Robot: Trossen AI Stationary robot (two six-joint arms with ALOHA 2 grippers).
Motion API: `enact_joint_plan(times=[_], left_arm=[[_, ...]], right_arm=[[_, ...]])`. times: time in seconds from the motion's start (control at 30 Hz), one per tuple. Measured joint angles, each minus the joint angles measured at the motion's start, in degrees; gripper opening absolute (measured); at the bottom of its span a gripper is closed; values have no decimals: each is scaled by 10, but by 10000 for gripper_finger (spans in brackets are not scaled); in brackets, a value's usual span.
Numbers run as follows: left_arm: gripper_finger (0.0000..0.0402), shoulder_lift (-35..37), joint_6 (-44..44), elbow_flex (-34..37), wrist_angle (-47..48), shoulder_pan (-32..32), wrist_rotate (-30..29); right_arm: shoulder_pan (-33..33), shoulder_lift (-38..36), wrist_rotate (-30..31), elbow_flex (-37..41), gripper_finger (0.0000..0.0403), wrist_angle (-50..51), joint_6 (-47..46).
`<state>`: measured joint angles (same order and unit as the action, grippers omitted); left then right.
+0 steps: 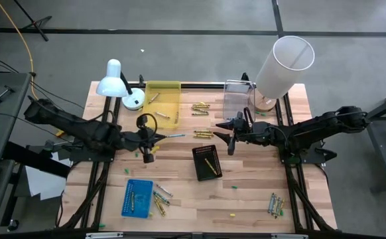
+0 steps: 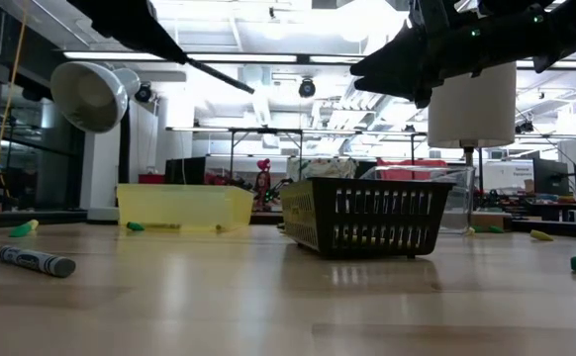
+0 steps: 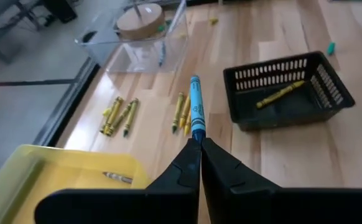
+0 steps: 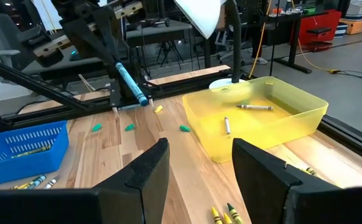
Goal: Sort crayons
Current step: Put the blue crayon into the transparent bin
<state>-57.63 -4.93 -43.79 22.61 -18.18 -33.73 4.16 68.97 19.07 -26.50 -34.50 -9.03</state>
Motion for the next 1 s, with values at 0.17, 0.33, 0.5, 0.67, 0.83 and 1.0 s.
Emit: enact_joint_plan(times=[0.17, 0.33, 0.5, 0.67, 0.83, 1.0], left_arm=[[0, 0, -5, 0, -3, -10, -34], [0, 0, 0, 0, -8, -11, -46], [0, 0, 1, 0, -11, -11, -41], [0, 0, 1, 0, -11, -10, -39], [0, 0, 2, 0, -21, -10, -40], [0, -21, 35, 0, -75, 9, -41]], right_arm=[[0, 0, 0, 0, 169, 0, 0], [0, 0, 0, 0, 169, 0, 0], [0, 0, 0, 0, 169, 0, 3], [0, 0, 0, 0, 169, 0, 5], [0, 0, 0, 0, 169, 0, 5], [0, 0, 2, 0, 169, -29, 18]])
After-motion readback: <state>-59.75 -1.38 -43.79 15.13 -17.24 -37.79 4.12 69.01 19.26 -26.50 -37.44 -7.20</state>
